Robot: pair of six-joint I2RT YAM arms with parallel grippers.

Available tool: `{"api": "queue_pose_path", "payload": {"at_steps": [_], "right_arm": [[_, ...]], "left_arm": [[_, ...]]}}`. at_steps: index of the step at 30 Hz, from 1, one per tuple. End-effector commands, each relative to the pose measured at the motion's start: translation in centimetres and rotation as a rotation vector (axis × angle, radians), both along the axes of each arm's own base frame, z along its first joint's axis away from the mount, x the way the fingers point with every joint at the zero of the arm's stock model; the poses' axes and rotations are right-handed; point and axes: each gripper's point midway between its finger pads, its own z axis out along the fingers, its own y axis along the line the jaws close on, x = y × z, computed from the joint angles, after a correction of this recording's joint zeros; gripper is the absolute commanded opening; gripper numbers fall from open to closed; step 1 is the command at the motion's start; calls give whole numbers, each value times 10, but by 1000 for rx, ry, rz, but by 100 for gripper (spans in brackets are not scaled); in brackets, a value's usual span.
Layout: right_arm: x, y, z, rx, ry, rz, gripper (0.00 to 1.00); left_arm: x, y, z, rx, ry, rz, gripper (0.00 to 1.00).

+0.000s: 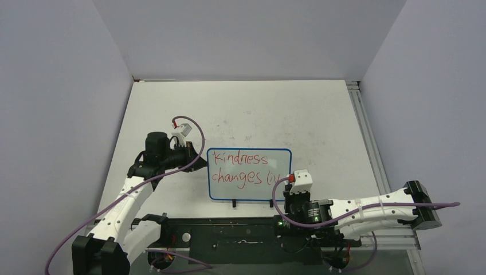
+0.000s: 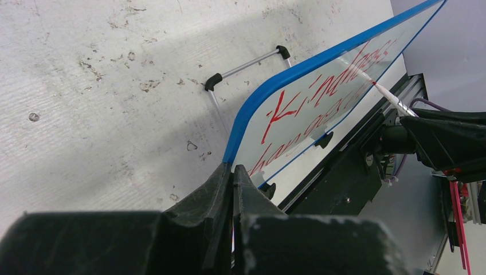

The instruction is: Write a sentence on the whiteboard

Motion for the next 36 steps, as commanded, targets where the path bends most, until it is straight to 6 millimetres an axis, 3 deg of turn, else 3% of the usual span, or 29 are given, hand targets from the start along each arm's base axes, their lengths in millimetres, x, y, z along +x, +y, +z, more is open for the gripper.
{"api": "queue_pose_path", "payload": {"at_steps": [1,13,25,36], "right_arm": [[9,-3,15,12,-67,-29,5],[14,8,26,29,-115,-3,5],[8,17,14,21,-70,36,5],[1,8,-3,7,-5,13,5]], "left_arm": [[8,-5,21,-21,-74,-17,0],[9,-4,21,-20,-73,-15,0],[9,-5,21,-20,-73,-16,0],[8,-5,22,-21,-75,-17,0]]}}
